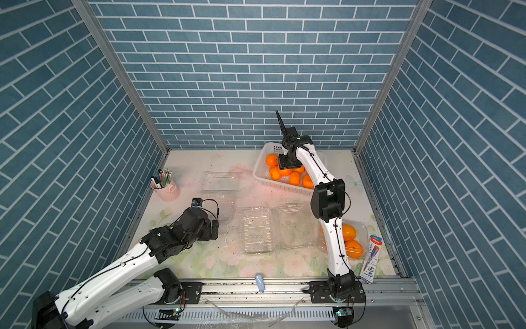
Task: Take oranges out of containers
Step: Place the orange in the basket.
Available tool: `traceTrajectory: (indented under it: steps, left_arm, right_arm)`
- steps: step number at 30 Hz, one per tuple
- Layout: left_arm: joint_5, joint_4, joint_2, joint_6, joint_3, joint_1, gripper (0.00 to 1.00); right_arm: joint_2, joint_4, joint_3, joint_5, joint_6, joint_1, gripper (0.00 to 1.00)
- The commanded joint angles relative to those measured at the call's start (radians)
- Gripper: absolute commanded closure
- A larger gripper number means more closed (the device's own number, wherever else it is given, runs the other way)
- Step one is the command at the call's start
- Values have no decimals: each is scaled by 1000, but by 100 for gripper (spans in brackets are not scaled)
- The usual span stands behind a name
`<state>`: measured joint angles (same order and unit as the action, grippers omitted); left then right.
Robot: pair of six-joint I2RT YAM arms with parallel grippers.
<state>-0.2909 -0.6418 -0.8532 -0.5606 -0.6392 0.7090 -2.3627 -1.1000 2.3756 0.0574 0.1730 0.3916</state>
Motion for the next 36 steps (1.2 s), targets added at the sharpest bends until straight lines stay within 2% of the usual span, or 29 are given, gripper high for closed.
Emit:
traceTrajectory:
  steps: [1,30,34,36]
  left_arm:
    - [-2,-21,2,7,-13,-8,1]
    - [5,-15,-44,15,-45,-9,1]
    - [6,-14,-53,15,-51,-9,1]
    - [6,-15,-56,15,-53,-9,1]
  right_arm:
    - [-47,-34,4,-25,-54,-3,55]
    - [-125,8,7,24,-102,-5,53]
    - [-128,6,8,18,-107,-6,49]
    - [-127,0,12,2,-111,-5,43]
